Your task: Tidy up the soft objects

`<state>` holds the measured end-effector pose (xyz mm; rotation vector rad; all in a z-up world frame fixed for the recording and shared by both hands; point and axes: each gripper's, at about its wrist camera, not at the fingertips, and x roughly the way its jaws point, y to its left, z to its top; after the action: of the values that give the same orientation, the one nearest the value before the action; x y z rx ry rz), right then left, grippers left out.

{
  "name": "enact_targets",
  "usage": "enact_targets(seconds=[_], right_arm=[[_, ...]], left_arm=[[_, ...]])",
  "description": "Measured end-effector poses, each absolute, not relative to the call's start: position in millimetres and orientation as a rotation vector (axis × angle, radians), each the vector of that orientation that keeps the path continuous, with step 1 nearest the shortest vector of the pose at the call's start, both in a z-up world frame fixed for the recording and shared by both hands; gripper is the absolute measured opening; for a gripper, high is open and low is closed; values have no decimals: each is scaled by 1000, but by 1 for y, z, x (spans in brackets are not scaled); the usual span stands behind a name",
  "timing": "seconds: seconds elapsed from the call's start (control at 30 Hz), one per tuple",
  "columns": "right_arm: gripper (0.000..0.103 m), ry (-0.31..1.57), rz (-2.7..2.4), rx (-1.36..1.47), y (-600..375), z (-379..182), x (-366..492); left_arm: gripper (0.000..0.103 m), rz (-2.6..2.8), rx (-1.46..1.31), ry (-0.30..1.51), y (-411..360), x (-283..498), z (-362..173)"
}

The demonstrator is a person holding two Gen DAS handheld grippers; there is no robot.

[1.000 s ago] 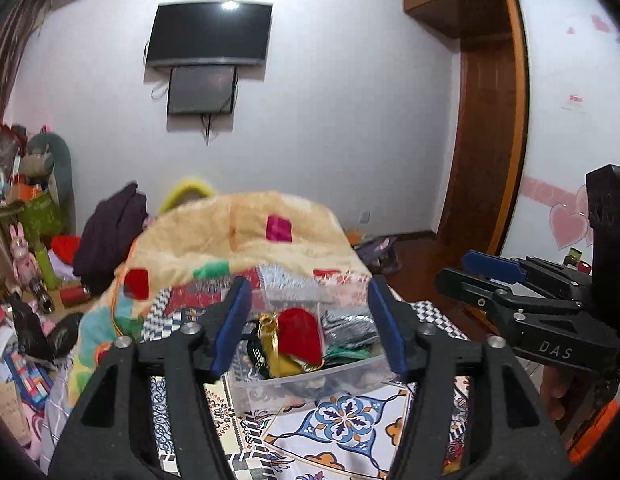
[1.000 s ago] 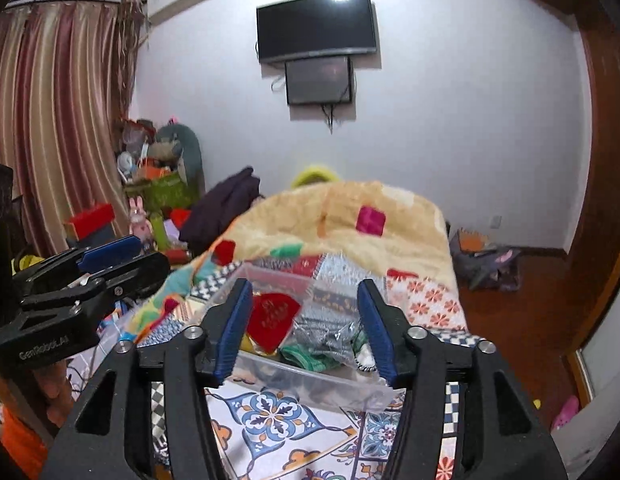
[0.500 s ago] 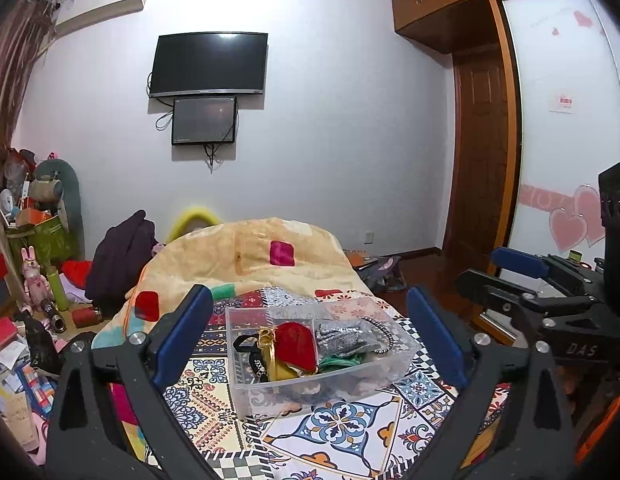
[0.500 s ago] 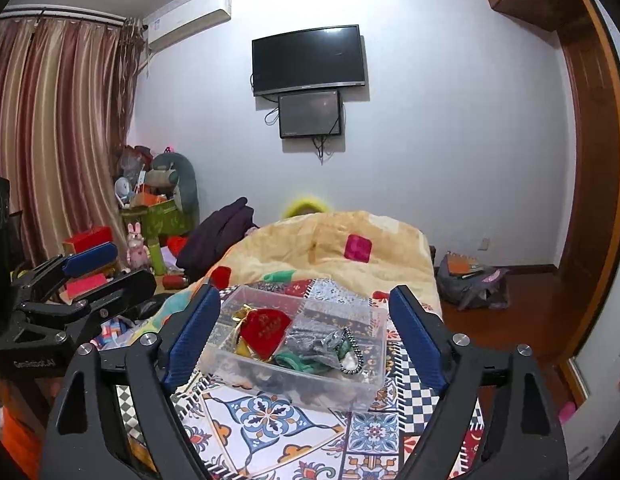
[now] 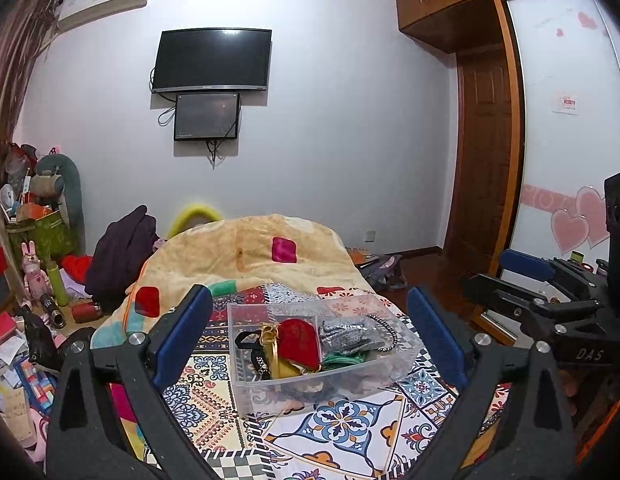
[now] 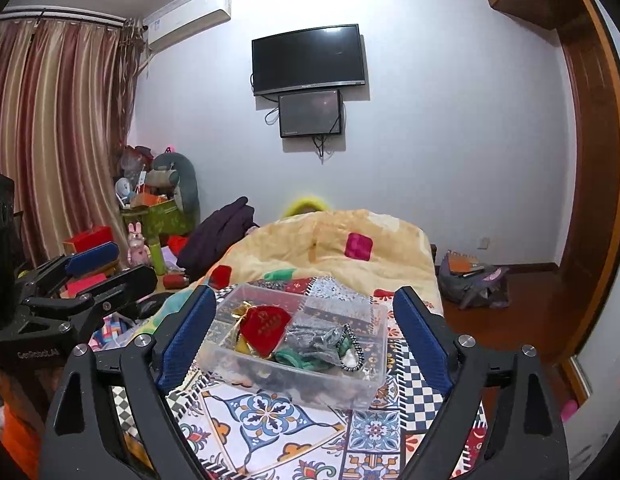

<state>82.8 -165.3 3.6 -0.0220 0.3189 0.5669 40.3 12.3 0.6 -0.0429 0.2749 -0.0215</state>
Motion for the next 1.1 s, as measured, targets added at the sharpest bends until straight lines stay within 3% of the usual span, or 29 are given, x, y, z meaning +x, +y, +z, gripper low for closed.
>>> enact_targets(seconds=[1.1], right_arm=[[89, 311, 576, -11, -168, 7, 77]], left_arm=[[102, -23, -37, 262, 12, 37, 3]])
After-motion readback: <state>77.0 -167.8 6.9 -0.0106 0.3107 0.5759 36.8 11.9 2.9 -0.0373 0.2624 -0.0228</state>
